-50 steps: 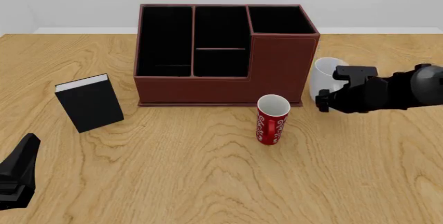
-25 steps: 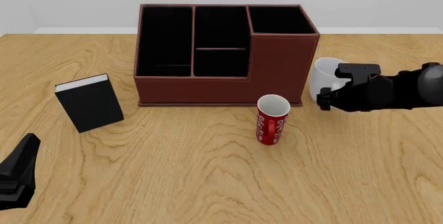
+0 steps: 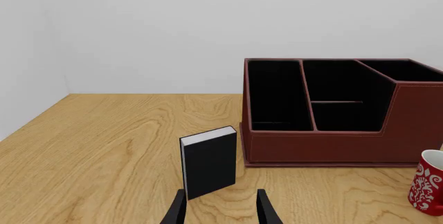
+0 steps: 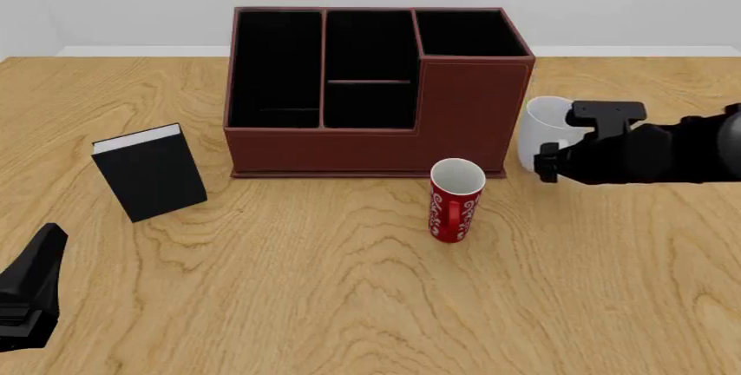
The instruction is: Pick up the white mug and place it to the right of the caddy.
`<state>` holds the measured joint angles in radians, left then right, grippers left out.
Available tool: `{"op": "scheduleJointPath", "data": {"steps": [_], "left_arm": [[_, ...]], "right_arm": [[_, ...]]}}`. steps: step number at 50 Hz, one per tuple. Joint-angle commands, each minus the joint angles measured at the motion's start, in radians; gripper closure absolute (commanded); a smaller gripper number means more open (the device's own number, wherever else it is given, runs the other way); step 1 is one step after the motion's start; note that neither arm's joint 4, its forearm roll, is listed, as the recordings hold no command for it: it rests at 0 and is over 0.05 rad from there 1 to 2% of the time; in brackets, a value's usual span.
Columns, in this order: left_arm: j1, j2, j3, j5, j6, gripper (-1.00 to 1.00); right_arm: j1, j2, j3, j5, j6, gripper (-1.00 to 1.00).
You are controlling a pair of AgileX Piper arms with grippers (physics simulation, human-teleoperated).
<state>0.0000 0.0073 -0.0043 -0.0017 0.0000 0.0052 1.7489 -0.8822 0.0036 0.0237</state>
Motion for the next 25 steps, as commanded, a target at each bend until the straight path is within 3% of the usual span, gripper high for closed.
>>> {"op": "scheduleJointPath", "data": {"steps": [1, 25], "left_arm": [[0.000, 0.000, 0.000, 0.000, 0.000, -1.00], [0.000, 0.000, 0.000, 0.000, 0.000, -1.00]], "right_arm": [[-0.001, -0.020, 0.018, 0.000, -0.008, -1.00], [0.008, -0.086, 0.052, 0.008, -0.014, -1.00]]}}
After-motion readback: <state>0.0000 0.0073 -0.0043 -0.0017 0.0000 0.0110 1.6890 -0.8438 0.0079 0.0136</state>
